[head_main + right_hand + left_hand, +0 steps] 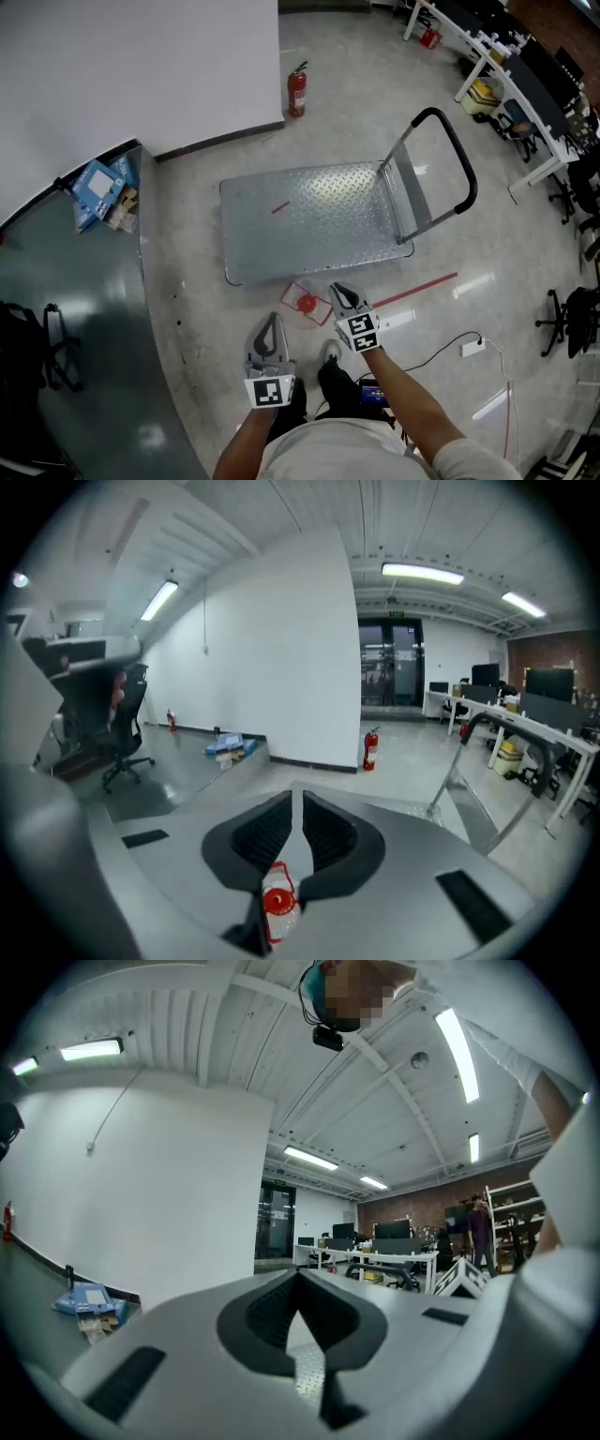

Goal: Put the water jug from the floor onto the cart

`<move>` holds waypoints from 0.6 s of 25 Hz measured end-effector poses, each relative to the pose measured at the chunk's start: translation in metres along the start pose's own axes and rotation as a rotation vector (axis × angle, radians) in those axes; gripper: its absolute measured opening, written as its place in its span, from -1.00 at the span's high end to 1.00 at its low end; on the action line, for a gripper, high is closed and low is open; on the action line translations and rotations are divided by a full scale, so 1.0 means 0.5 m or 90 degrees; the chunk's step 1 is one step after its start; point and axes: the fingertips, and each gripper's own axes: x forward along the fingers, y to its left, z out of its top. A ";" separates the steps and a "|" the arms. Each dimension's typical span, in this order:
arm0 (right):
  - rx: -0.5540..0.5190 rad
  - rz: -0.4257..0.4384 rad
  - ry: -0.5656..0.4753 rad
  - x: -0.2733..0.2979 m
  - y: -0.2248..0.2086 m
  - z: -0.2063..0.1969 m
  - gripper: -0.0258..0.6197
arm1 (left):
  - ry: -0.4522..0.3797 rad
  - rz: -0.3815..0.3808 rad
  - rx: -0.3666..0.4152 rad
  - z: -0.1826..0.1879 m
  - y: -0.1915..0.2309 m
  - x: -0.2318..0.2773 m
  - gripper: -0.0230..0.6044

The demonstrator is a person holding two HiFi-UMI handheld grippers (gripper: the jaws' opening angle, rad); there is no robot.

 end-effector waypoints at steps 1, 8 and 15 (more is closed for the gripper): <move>0.001 0.007 0.033 0.026 -0.002 -0.030 0.84 | 0.006 -0.002 -0.004 -0.009 -0.001 0.006 0.92; -0.009 0.044 0.227 0.148 -0.004 -0.231 0.55 | 0.043 -0.010 -0.023 -0.091 -0.001 0.032 0.92; -0.034 0.120 0.419 0.223 0.039 -0.426 0.30 | 0.057 -0.022 -0.033 -0.162 0.002 0.055 0.92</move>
